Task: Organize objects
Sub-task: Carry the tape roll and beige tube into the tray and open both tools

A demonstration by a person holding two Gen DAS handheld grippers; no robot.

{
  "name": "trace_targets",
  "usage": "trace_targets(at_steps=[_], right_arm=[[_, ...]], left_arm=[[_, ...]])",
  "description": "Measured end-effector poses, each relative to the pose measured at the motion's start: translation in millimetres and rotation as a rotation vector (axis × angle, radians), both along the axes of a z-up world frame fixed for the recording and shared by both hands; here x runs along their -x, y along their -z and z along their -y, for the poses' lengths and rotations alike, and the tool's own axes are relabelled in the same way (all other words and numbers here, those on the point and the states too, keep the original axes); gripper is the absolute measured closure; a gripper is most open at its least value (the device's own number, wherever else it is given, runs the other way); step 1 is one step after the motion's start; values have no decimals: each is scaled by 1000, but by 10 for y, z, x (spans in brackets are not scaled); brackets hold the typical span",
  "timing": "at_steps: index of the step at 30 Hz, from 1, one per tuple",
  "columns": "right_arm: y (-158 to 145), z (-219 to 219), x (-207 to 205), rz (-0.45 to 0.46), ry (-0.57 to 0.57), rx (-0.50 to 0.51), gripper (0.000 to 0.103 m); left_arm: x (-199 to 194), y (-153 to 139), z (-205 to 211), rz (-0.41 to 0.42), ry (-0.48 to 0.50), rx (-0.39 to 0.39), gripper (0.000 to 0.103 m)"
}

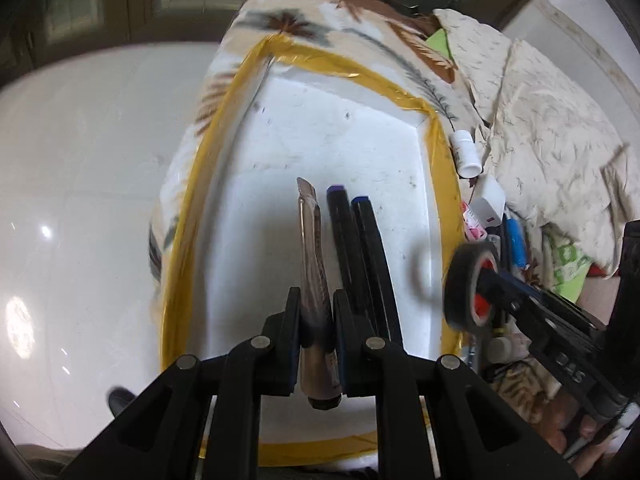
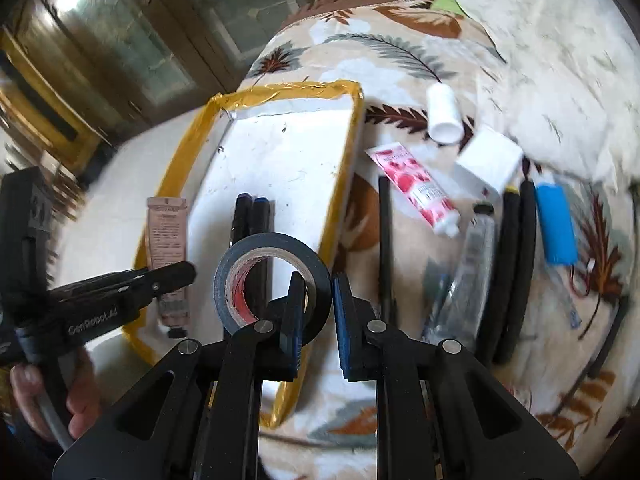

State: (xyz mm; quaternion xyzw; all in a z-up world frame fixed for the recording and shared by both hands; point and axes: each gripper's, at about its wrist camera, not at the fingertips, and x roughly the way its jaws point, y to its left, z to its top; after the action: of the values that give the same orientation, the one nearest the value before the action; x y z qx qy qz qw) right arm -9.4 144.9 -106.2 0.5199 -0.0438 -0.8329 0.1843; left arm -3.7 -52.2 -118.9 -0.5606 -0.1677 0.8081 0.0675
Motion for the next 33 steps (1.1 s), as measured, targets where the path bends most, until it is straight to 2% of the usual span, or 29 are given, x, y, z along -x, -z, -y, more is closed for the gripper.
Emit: trace_targets(at_steps=[3, 9, 16, 18, 21, 24, 28, 33], right_arm=[[-51, 161, 83, -46, 5, -113, 89], [-67, 503, 246, -111, -30, -295, 89], [126, 888, 326, -152, -73, -543, 89], [210, 938, 309, -139, -84, -583, 90], [265, 904, 300, -100, -88, -525, 90], [240, 858, 300, -106, -88, -490, 90], [290, 724, 371, -36, -78, -374, 90], [290, 615, 375, -2, -59, -258, 90]], left_arm=[[24, 13, 14, -3, 1, -2, 90], [72, 124, 37, 43, -25, -14, 90], [129, 215, 72, 80, -28, -14, 89], [132, 217, 55, 81, -20, -11, 89], [151, 247, 43, 97, -14, -13, 89], [169, 259, 76, 98, -16, -28, 89], [171, 260, 101, 92, -21, -51, 89], [145, 247, 138, 85, -44, -53, 88]])
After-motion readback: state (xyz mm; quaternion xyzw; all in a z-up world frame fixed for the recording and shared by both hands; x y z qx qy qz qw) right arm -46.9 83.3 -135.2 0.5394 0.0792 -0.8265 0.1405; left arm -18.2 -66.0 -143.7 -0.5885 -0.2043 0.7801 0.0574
